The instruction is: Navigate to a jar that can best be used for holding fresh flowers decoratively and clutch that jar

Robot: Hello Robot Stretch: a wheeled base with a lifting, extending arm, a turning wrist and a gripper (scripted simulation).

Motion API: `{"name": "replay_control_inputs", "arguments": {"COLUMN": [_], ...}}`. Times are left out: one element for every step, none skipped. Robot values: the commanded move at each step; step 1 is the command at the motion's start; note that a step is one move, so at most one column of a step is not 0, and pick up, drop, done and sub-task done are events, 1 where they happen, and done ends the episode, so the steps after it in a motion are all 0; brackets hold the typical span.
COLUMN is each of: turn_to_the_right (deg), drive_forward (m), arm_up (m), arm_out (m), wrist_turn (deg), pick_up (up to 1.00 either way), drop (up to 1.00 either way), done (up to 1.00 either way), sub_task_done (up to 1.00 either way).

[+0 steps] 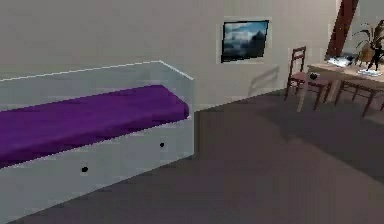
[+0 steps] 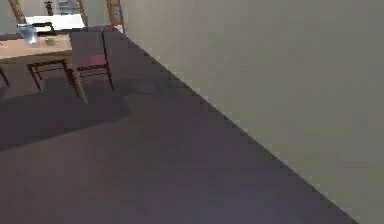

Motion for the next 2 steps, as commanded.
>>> {"name": "replay_control_inputs", "arguments": {"turn_to_the_right": [45.0, 15.0], "drive_forward": [0.0, 0.0], "arm_up": [0.0, 0.0], "arm_out": [0.0, 0.0], "wrist_turn": [0.0, 0.0], "pick_up": [0.0, 0.0], "drop": [0.0, 0.0], "done": [0.0, 0.0], "sub_task_done": [0.0, 0.0]}}
